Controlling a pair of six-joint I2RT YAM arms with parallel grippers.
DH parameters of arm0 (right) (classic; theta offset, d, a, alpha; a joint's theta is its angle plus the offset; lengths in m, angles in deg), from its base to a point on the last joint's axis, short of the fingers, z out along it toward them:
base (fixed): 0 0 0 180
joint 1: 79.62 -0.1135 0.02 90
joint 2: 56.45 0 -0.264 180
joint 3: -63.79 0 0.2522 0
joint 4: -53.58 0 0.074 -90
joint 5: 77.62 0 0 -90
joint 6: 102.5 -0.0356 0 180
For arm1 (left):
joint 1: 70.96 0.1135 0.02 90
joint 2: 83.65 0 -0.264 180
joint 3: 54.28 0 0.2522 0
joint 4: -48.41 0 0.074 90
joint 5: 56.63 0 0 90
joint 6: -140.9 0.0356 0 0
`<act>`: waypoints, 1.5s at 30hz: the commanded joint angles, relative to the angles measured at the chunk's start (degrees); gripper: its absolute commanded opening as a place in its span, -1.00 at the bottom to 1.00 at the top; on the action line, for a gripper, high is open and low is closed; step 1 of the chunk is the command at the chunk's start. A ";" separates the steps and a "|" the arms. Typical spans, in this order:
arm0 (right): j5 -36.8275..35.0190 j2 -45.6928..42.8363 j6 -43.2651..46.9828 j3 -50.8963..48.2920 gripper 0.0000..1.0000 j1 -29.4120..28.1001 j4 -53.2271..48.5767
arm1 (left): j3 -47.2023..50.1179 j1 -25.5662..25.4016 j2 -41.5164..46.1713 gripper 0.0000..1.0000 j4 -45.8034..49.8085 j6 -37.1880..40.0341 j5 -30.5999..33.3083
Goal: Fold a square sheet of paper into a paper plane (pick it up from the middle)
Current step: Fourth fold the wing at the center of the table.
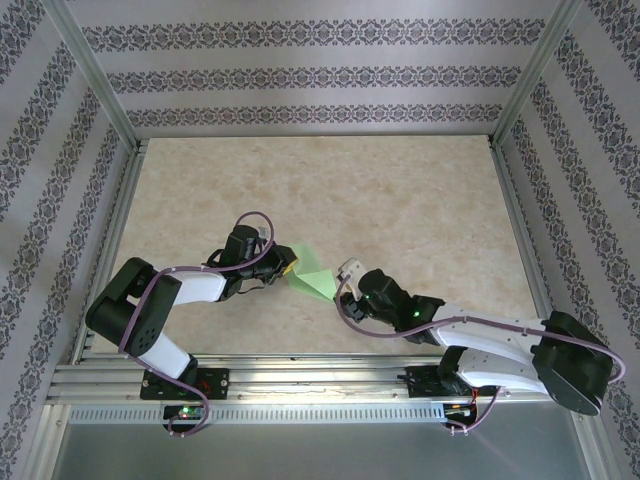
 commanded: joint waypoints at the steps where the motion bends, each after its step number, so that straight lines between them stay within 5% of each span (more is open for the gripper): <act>1: -3.43 3.60 5.68 3.22 -0.24 -2.43 1.92 | -1.41 -0.61 0.26 -0.72 -1.43 0.77 -0.80; 17: -10.15 22.60 12.90 9.88 -0.17 -4.69 7.98 | -2.37 -0.65 1.39 -0.70 -0.01 0.96 -1.16; 21: -13.87 24.26 12.63 9.00 -0.17 -4.65 10.55 | -2.37 -0.67 1.69 -0.71 0.32 0.92 -1.01; 45: -10.19 25.19 8.00 5.80 -0.40 -4.08 14.97 | -2.58 -0.68 2.44 -0.89 1.30 1.12 -0.27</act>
